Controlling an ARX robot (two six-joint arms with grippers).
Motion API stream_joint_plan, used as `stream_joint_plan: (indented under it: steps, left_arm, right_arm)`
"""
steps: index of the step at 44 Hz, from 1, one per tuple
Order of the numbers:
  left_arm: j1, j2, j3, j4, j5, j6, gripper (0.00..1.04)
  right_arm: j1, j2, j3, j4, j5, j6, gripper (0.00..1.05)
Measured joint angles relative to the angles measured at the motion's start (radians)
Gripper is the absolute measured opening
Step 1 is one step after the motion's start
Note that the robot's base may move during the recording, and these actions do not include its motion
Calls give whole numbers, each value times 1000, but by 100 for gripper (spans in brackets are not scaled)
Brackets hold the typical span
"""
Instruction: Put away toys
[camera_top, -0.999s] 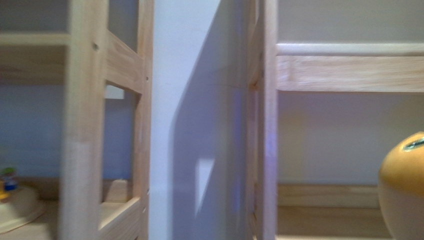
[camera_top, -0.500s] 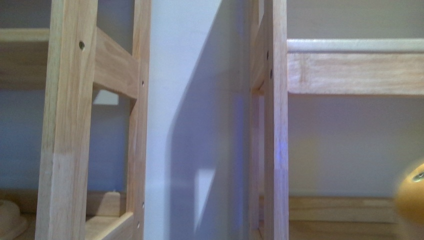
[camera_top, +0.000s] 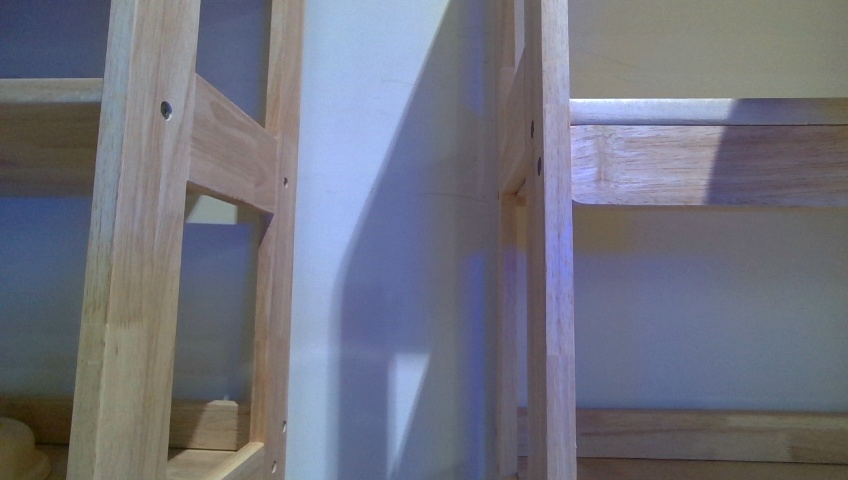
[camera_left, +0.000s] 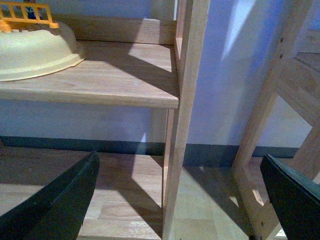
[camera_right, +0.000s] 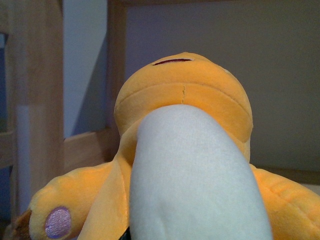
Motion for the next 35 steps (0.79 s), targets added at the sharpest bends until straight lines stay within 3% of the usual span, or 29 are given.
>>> stream_joint_plan:
  steps: [6, 22, 35]
  left_arm:
    - [0, 0, 0, 0, 0, 0, 98]
    - [0, 0, 0, 0, 0, 0, 98]
    - [0, 0, 0, 0, 0, 0, 98]
  right_arm:
    - [58, 124, 132, -20, 74, 21, 10]
    - [321, 422, 499, -184, 241, 19, 10]
    - [404, 634, 781, -323, 319, 48, 10]
